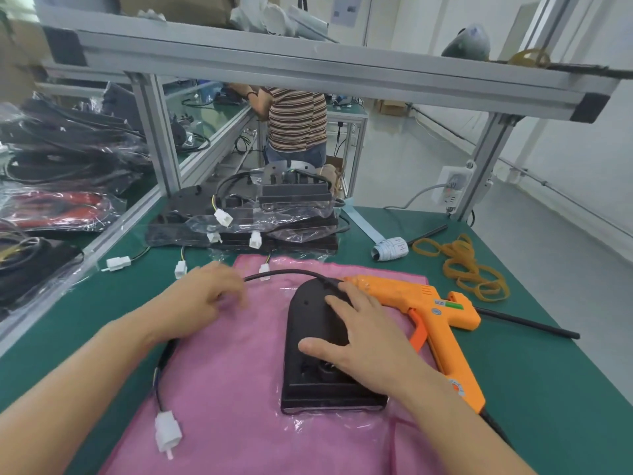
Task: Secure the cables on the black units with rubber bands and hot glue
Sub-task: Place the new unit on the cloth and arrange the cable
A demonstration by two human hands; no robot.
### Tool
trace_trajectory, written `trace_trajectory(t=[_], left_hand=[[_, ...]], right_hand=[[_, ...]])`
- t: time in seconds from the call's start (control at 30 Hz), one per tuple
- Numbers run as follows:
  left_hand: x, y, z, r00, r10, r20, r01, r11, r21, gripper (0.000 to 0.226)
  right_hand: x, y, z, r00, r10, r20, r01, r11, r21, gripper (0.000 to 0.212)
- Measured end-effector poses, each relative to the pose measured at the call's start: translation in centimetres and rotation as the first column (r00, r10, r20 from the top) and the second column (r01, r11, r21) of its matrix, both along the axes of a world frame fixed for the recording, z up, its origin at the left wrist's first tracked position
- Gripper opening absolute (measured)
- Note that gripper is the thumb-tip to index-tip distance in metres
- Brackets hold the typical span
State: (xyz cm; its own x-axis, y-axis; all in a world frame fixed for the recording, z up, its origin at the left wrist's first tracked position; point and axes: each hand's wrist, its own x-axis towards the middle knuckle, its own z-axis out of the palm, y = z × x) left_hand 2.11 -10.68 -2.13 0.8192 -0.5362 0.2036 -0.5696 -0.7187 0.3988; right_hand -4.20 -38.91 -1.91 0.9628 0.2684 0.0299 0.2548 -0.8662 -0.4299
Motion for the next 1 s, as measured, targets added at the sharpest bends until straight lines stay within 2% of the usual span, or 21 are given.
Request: trace_trajectory(t=[0.1, 0.17, 0.2, 0.27, 0.37, 0.43, 0.5, 0.53, 0.57, 0.63, 0.73, 0.8, 0.87, 0.93, 0.97, 1.0], left_hand=[[-2.8, 4.8, -0.7, 0.987, -0.068, -0.146, 0.107, 0.955, 0.277, 0.066], [-4.1, 6.8, -2.2, 0.984, -0.078, -0.16, 0.122, 0.949, 0.291, 0.074], [-4.2, 7.5, -2.9, 0.989, -0.093, -0.119, 0.121, 0.958, 0.261, 0.072], [-4.2, 7.9, -3.2, 0.997, -0.067, -0.044, 0.075, 0.974, 0.212, 0.053], [-4.3, 7.0, -2.3, 1.0, -0.022, -0.018, 0.025, 0.983, 0.183, 0.029], [-5.3, 5.2, -0.8, 1.0, -0.016, -0.004, 0.017, 0.997, 0.071, 0.009], [-6.4, 3.0, 1.0, 0.999, -0.041, -0.033, 0.038, 0.994, -0.106, 0.015], [-7.0, 1.8, 1.9, 0.993, -0.064, -0.099, 0.038, 0.969, -0.245, 0.017], [-7.7, 0.3, 2.8, 0.977, -0.105, -0.184, 0.021, 0.912, -0.409, 0.017], [-8.9, -3.0, 4.1, 0.93, -0.194, -0.311, -0.074, 0.731, -0.678, 0.014], [-10.9, -9.3, 4.8, 0.792, -0.384, -0.475, -0.285, 0.456, -0.843, 0.019], [-11.7, -13.6, 5.2, 0.695, -0.516, -0.501, -0.399, 0.304, -0.865, 0.021], [-11.6, -17.5, 5.2, 0.646, -0.53, -0.55, -0.564, 0.154, -0.811, 0.027], [-10.7, -20.1, 5.1, 0.62, -0.501, -0.604, -0.699, -0.004, -0.715, 0.031], [-10.2, -20.8, 5.2, 0.623, -0.492, -0.608, -0.719, -0.055, -0.693, 0.03], [-9.6, -21.1, 5.4, 0.633, -0.474, -0.612, -0.72, -0.069, -0.691, 0.025]], right_hand=[[0.3, -0.3, 0.0, 1.0, 0.005, 0.024, -0.006, 0.999, 0.033, 0.096], [0.4, -0.2, 0.0, 1.0, 0.011, 0.027, -0.011, 0.999, 0.033, 0.096], [0.5, -0.2, 0.0, 0.999, 0.01, 0.036, -0.011, 1.0, 0.023, 0.095], [0.5, -0.1, 0.0, 0.999, 0.006, 0.054, -0.006, 1.0, 0.0, 0.091], [0.3, 0.0, -0.1, 0.998, 0.006, 0.067, -0.005, 1.0, -0.007, 0.084], [0.2, 0.0, -0.1, 0.998, 0.006, 0.056, -0.006, 1.0, 0.0, 0.08], [0.2, 0.0, -0.1, 0.999, 0.006, 0.044, -0.007, 1.0, 0.01, 0.077], [0.1, -0.1, -0.1, 0.999, 0.011, 0.044, -0.012, 1.0, 0.012, 0.075], [0.0, -0.1, 0.0, 0.999, 0.021, 0.045, -0.022, 1.0, 0.013, 0.072], [-0.1, 0.0, -0.2, 0.998, 0.034, 0.062, -0.037, 0.998, 0.041, 0.064], [-0.2, 0.2, 0.0, 0.995, 0.039, 0.089, -0.05, 0.99, 0.128, 0.049], [-0.4, -0.1, 0.3, 0.996, 0.064, -0.066, -0.053, 0.985, 0.162, 0.05], [-1.2, -0.6, 0.8, 0.961, 0.16, -0.226, -0.109, 0.968, 0.225, 0.057], [-1.4, -1.2, 0.5, 0.962, 0.177, -0.21, -0.116, 0.954, 0.276, 0.05], [-1.2, -1.4, 0.3, 0.969, 0.178, -0.173, -0.111, 0.933, 0.341, 0.044], [-1.1, -1.5, 0.3, 0.974, 0.164, -0.155, -0.089, 0.909, 0.408, 0.044]])
